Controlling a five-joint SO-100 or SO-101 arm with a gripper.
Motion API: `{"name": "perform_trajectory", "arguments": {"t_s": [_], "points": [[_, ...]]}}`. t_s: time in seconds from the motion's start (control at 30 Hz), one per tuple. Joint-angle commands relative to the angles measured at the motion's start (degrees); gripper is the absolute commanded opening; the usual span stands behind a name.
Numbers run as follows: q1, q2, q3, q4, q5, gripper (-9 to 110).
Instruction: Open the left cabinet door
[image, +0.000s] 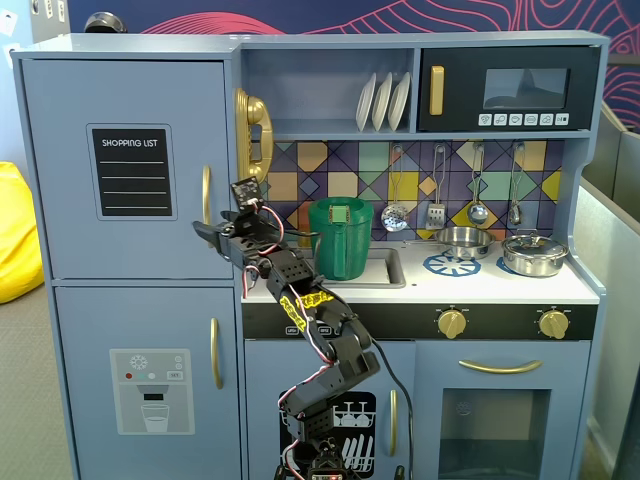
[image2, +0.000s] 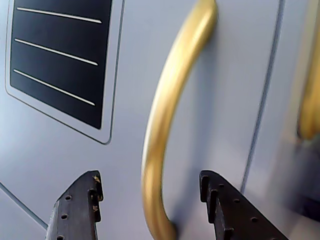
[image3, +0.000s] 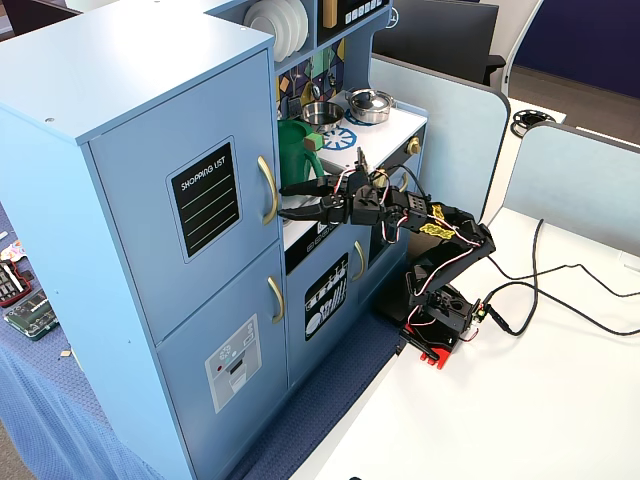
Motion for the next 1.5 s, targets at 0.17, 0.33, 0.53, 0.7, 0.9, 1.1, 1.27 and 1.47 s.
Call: {"name": "perform_trajectory", "arguments": {"t_s": [0.17,0.33,0.53,0.7,0.9,1.1,1.27,1.47], "points": [[-7.12,-4.48,-7.12,-2.64,-4.57,16],[-12.66,-2.64,-5.98,-1.32,-8.09,15],[-15.38,1.67,-3.69,0.70,-10.20,14],[-16.44,10.90,4.66,-0.35,-9.49,13],[-11.69,25.22,13.71,5.80,-7.47,13],[1.14,33.40,17.14,16.61,-2.20,14],[10.63,28.30,15.29,17.49,2.11,19],[8.00,20.92,12.57,12.04,0.26,17]]}}
